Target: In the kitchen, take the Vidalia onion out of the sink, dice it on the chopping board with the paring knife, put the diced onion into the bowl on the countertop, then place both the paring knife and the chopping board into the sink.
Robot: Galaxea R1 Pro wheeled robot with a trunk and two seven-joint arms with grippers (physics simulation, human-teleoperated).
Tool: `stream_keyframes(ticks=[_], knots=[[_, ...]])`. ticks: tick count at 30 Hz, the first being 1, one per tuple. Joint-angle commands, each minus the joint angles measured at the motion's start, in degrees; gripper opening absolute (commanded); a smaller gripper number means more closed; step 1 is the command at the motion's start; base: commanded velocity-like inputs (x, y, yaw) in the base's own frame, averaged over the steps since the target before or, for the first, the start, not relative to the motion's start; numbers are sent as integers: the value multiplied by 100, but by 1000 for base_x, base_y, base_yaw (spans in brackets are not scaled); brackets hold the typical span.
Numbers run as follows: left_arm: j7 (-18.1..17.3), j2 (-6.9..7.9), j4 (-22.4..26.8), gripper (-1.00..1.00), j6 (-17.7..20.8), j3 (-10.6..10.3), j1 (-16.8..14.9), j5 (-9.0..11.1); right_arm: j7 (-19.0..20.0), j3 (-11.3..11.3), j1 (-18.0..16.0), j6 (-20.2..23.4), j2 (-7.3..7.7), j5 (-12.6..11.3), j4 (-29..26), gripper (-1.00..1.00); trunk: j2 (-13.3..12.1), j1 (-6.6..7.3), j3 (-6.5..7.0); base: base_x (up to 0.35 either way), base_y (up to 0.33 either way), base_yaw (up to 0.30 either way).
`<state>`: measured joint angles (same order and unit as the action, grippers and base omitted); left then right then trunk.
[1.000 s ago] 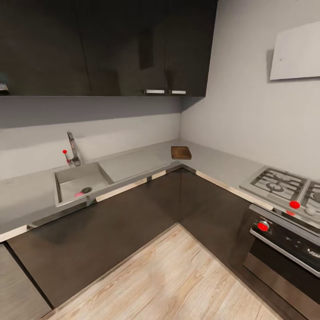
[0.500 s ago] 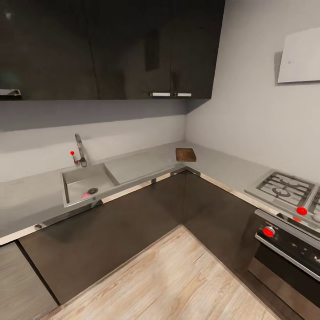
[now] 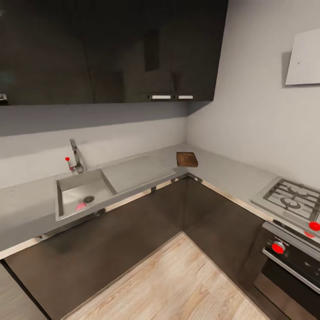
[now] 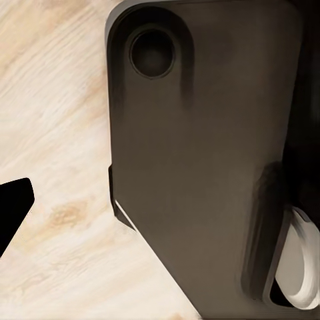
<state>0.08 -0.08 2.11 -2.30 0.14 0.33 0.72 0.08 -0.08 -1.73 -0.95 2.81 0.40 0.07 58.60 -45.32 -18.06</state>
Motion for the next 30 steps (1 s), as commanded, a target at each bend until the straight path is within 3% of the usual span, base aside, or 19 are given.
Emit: stream_keyframes(ticks=[1,15,30], knots=[[1,-1,9,100,-8,-1,2,7,1,-1,-3,-10,1,4,2,100,-38,20,13,111,0,0],[1,-1,9,100,-9,1,2,7,1,-1,-3,-10,1,4,2,100,-600,328,265,16,0,0],[1,11,9,100,-3,-5,2,7,1,-18,-3,-19,1,4,-2,100,-1201,657,534,304,0,0]])
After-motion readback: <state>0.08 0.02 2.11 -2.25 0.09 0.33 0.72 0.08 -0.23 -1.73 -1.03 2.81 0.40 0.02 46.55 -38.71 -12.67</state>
